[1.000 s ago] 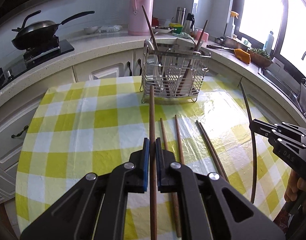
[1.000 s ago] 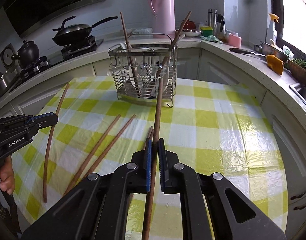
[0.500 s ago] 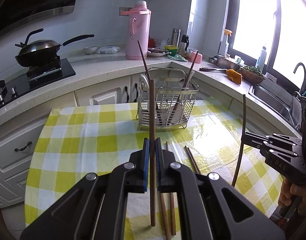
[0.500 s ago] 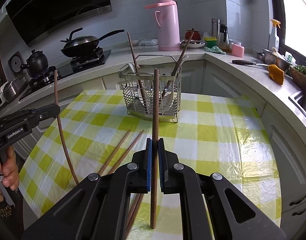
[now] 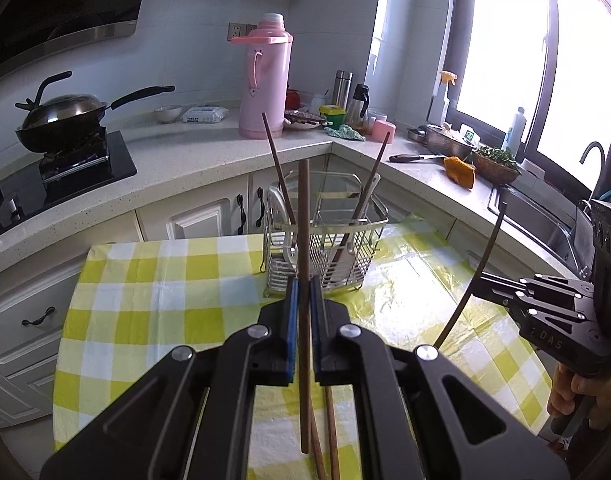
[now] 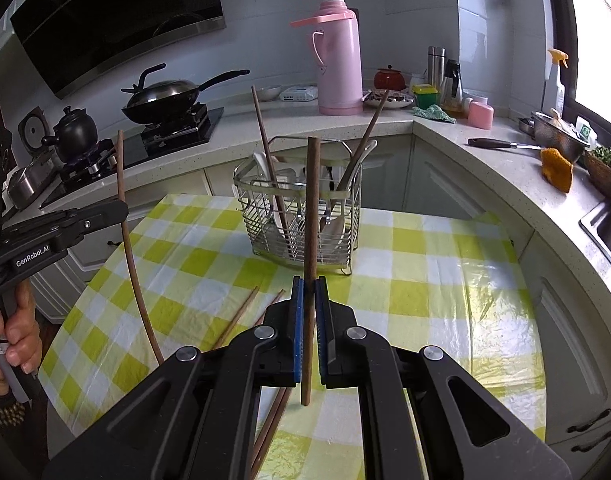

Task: Organize utensils
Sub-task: 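Lift both chopsticks upright and lower them into the wire holder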

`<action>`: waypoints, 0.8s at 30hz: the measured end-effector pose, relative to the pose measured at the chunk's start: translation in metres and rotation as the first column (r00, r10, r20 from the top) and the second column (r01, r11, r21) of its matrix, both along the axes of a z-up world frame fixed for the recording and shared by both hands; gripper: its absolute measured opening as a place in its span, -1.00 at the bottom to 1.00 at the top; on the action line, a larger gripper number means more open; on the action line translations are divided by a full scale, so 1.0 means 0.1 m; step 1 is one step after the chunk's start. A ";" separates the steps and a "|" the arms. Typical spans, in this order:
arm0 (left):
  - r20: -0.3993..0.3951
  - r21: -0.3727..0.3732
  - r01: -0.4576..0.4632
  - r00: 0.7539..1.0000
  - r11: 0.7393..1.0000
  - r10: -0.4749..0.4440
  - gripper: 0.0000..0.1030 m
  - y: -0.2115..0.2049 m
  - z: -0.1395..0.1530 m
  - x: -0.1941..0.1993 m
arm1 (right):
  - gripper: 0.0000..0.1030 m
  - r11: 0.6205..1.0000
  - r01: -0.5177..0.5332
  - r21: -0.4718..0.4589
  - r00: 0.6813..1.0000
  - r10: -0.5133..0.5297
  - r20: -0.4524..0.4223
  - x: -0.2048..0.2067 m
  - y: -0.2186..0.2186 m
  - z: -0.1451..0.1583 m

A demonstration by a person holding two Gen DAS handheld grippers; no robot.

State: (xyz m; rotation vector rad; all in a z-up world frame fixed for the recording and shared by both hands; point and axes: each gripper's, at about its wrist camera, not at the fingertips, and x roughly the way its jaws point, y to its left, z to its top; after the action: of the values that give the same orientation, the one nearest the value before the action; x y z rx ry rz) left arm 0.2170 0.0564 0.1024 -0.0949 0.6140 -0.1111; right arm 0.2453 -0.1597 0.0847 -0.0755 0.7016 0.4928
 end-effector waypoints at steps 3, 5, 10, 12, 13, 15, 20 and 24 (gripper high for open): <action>0.031 0.000 0.005 0.999 1.000 -0.005 -0.89 -0.01 0.21 0.11 | -0.86 1.000 -0.007 -0.004 1.000 0.007 0.020 0.11 0.04 0.19; 0.050 -0.003 0.013 0.999 1.000 -0.013 -0.89 -0.02 0.37 0.21 | -0.86 1.000 -0.011 -0.006 0.999 0.011 0.035 0.19 0.07 0.34; 0.103 -0.012 0.020 0.994 1.000 -0.019 -0.89 -0.01 0.78 0.47 | -0.86 1.000 -0.017 0.001 0.998 0.017 0.066 0.44 0.15 0.72; 0.120 0.002 0.016 0.993 1.000 -0.016 -0.89 -0.02 0.92 0.57 | -0.86 1.000 -0.018 0.010 0.997 0.017 0.080 0.53 0.17 0.88; 0.128 0.009 0.017 0.992 1.000 -0.018 -0.89 -0.03 0.99 0.62 | -0.86 1.000 -0.017 0.012 0.996 0.016 0.089 0.56 0.17 0.96; 0.142 0.023 0.018 0.990 1.000 -0.021 -0.89 -0.05 1.12 0.71 | -0.86 1.000 -0.015 0.015 0.994 0.014 0.111 0.64 0.19 1.11; 0.177 0.037 0.017 0.984 0.999 -0.023 -0.89 -0.05 1.34 0.94 | -0.86 1.000 -0.004 0.015 0.991 0.002 0.136 0.87 0.25 1.33; 0.196 0.033 0.005 0.981 0.999 -0.011 -0.89 -0.03 1.45 1.14 | -0.86 1.000 0.002 0.024 0.990 -0.005 0.143 1.07 0.31 1.42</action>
State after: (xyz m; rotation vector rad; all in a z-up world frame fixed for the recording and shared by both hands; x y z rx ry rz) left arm 0.3313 0.0531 0.2474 -0.0494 0.4192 -0.1170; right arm 0.3523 -0.1286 0.2270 -0.0860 0.5549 0.4873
